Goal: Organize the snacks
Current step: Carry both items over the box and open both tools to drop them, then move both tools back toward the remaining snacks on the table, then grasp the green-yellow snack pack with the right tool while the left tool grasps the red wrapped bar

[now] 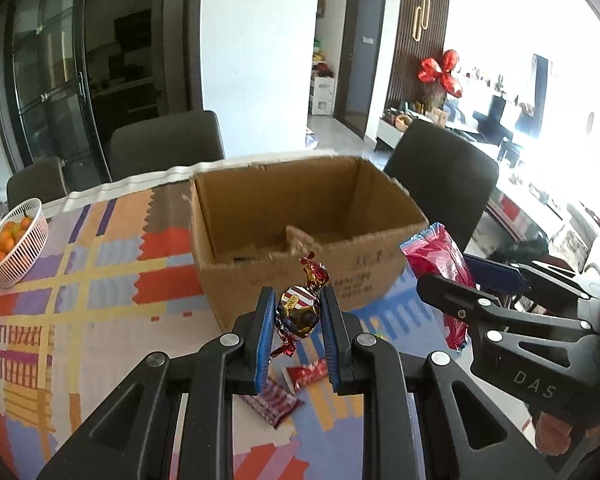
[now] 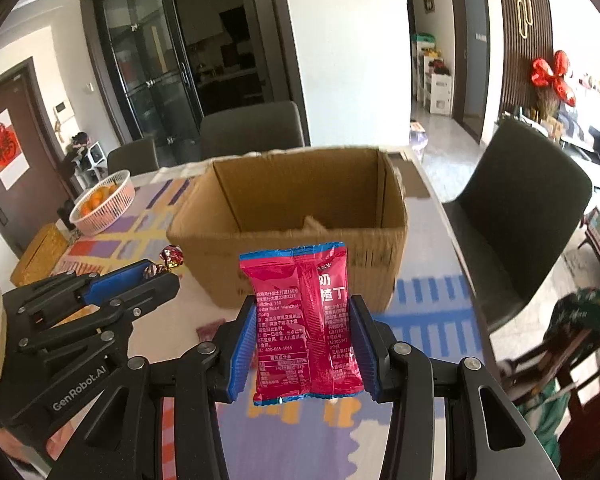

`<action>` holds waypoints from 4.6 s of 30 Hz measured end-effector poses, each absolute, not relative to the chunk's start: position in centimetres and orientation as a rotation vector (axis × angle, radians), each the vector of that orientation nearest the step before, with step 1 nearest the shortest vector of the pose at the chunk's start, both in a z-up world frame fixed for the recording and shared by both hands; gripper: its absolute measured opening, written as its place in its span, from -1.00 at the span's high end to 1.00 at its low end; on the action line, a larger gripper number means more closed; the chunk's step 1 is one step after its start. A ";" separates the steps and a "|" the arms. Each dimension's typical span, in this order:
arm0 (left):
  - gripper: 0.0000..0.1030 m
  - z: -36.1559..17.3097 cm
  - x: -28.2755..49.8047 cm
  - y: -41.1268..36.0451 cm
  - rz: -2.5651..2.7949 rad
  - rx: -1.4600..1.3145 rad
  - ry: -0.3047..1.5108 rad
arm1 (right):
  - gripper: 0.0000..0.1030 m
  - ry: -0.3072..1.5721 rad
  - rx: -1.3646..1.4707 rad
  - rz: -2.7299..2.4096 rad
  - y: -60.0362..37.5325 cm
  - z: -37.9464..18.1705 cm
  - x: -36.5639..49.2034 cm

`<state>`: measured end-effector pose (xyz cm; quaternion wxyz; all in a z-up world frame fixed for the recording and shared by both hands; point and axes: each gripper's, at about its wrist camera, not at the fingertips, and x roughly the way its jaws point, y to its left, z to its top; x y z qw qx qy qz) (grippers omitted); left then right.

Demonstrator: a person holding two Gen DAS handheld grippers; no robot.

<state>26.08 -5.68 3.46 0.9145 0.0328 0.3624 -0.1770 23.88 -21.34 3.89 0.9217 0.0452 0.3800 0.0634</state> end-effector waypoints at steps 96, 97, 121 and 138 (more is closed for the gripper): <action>0.06 -9.2 24.7 -7.9 -0.444 0.270 0.948 | -0.10 1.000 -0.003 0.098 -21.8 -7.4 24.1; 0.06 -9.5 24.8 -8.0 -0.448 0.277 0.950 | -0.10 1.004 -0.002 0.097 -21.9 -7.6 24.3; 0.06 -13.1 29.3 -9.5 -0.457 0.249 1.012 | -0.09 1.069 0.057 0.080 -23.5 -11.2 28.2; 0.56 -13.0 29.5 -8.9 -0.461 0.151 1.058 | 0.52 1.090 0.043 0.099 -23.5 -12.8 28.9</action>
